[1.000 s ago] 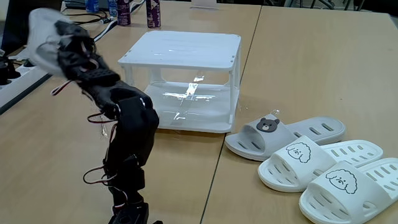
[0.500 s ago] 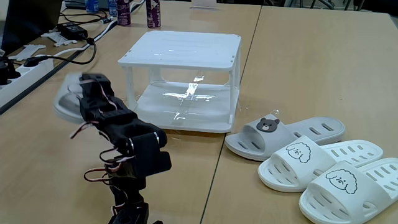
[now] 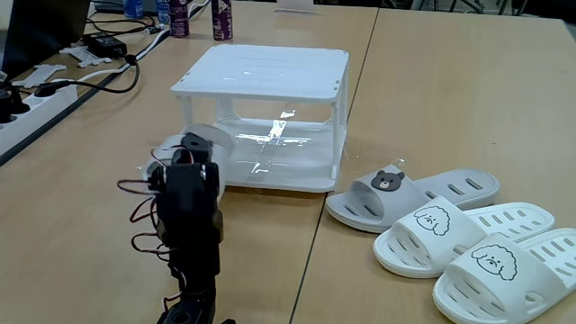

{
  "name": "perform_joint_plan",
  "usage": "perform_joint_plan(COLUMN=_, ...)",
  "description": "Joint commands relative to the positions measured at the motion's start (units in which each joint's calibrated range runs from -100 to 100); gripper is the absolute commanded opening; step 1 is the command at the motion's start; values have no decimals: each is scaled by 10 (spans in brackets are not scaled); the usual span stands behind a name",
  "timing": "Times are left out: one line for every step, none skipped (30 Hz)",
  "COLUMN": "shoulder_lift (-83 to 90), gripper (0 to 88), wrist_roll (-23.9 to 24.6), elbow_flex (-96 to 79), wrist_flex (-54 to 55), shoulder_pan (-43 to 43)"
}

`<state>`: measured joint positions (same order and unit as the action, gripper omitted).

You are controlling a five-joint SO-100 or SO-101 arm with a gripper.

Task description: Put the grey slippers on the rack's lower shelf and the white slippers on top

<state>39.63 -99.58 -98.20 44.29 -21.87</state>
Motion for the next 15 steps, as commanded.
perform_joint_plan(shoulder_lift=-71, gripper=8, wrist_roll=-4, elbow_flex=70, wrist_flex=33, shoulder_pan=3)
perform_joint_plan(shoulder_lift=-98, gripper=8, wrist_roll=-4, elbow_flex=101, wrist_flex=33, shoulder_pan=4)
perform_joint_plan(shoulder_lift=-129, gripper=8, wrist_roll=-4, elbow_flex=135, wrist_flex=33, shoulder_pan=4)
perform_joint_plan(shoulder_lift=-160, gripper=8, wrist_roll=-4, elbow_flex=171, wrist_flex=34, shoulder_pan=5)
perform_joint_plan(shoulder_lift=-191, gripper=8, wrist_roll=-4, elbow_flex=208, wrist_flex=34, shoulder_pan=5)
perform_joint_plan(shoulder_lift=-221, gripper=8, wrist_roll=-4, elbow_flex=245, wrist_flex=34, shoulder_pan=6)
perform_joint_plan(shoulder_lift=-256, gripper=8, wrist_roll=-4, elbow_flex=294, wrist_flex=34, shoulder_pan=13)
perform_joint_plan(shoulder_lift=-283, gripper=8, wrist_roll=-4, elbow_flex=328, wrist_flex=34, shoulder_pan=19)
perform_joint_plan(shoulder_lift=-311, gripper=8, wrist_roll=-4, elbow_flex=359, wrist_flex=34, shoulder_pan=22)
perform_joint_plan(shoulder_lift=-338, gripper=8, wrist_roll=-4, elbow_flex=389, wrist_flex=34, shoulder_pan=24)
perform_joint_plan(shoulder_lift=-366, gripper=8, wrist_roll=-4, elbow_flex=419, wrist_flex=34, shoulder_pan=31)
perform_joint_plan(shoulder_lift=-395, gripper=8, wrist_roll=-4, elbow_flex=451, wrist_flex=34, shoulder_pan=35)
perform_joint_plan(shoulder_lift=-424, gripper=8, wrist_roll=-4, elbow_flex=485, wrist_flex=34, shoulder_pan=35)
perform_joint_plan(shoulder_lift=-454, gripper=8, wrist_roll=-4, elbow_flex=519, wrist_flex=34, shoulder_pan=36)
perform_joint_plan(shoulder_lift=-493, gripper=8, wrist_roll=-4, elbow_flex=565, wrist_flex=34, shoulder_pan=37)
